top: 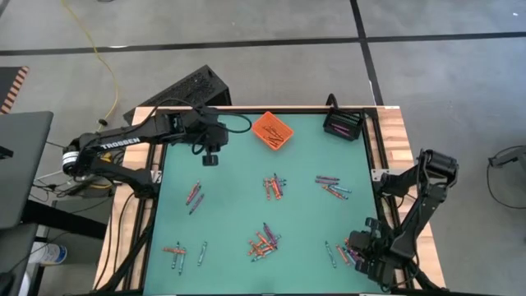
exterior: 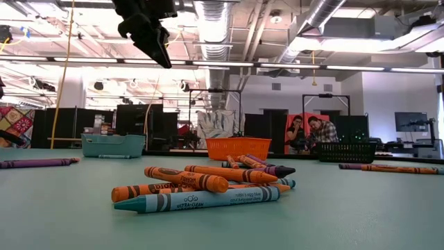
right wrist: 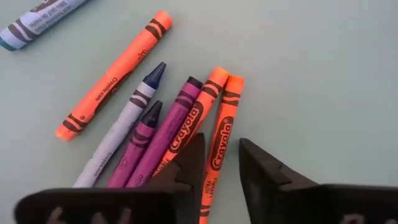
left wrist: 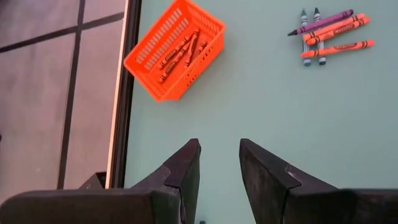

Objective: Sort crayons
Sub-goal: Put the orange crayon into the orange bin

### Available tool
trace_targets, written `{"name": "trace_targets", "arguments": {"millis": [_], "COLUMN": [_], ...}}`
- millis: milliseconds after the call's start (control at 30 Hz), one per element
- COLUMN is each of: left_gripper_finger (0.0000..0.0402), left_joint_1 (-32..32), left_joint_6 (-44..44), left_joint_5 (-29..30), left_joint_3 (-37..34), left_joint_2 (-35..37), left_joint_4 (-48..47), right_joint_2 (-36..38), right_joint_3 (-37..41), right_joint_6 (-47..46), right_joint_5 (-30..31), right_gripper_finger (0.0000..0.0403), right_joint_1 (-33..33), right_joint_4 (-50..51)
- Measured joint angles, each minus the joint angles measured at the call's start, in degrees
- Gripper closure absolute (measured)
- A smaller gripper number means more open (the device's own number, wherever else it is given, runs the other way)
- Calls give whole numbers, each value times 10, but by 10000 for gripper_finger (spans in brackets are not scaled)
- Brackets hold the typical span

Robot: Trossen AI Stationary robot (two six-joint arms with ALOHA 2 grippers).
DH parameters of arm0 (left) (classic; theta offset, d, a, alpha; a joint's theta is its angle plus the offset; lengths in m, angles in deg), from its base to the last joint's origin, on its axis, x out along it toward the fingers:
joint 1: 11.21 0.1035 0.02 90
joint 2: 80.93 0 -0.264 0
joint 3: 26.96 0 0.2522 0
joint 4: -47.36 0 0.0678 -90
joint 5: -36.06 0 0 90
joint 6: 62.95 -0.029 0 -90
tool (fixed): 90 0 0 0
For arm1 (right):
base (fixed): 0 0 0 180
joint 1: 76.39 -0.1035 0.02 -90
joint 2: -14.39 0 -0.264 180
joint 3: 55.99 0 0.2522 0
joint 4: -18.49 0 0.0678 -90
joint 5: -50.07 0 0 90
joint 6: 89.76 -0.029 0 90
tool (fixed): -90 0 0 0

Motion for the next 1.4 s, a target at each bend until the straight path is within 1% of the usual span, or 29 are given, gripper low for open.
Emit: {"name": "trace_targets", "arguments": {"millis": [133,300,433,567,667,733,867,1000,1100,1233,1333,1400], "left_gripper_finger": [299,299,299,299,299,299,299,299,299,299,299,299], "left_joint_1": [-5,-14,-25,-38,-50,-56,-76,-101,-125,-162,-189,-207], "left_joint_6": [0,0,0,1,3,3,4,11,13,26,44,53], "left_joint_5": [-4,-43,-68,-87,-98,-101,-108,-110,-98,-48,-39,-39], "left_joint_3": [0,0,0,0,1,1,0,0,0,0,0,0], "left_joint_2": [0,0,-2,-11,-28,-45,-95,-163,-214,-267,-288,-292], "left_joint_4": [10,21,39,57,63,63,69,81,92,115,142,156], "right_joint_2": [0,1,4,3,4,4,5,12,30,64,94,114], "right_joint_3": [-2,-3,-4,-28,-57,-78,-112,-129,-130,-130,-130,-130], "right_joint_6": [2,2,5,18,37,53,83,131,176,239,301,363], "right_joint_5": [-2,-5,-13,-15,-3,23,104,186,251,327,363,375], "right_gripper_finger": [345,393,397,400,401,401,402,402,402,402,403,403], "right_joint_1": [0,6,19,33,47,59,93,139,180,242,298,338], "right_joint_4": [11,21,44,116,167,204,265,276,263,248,223,194]}}
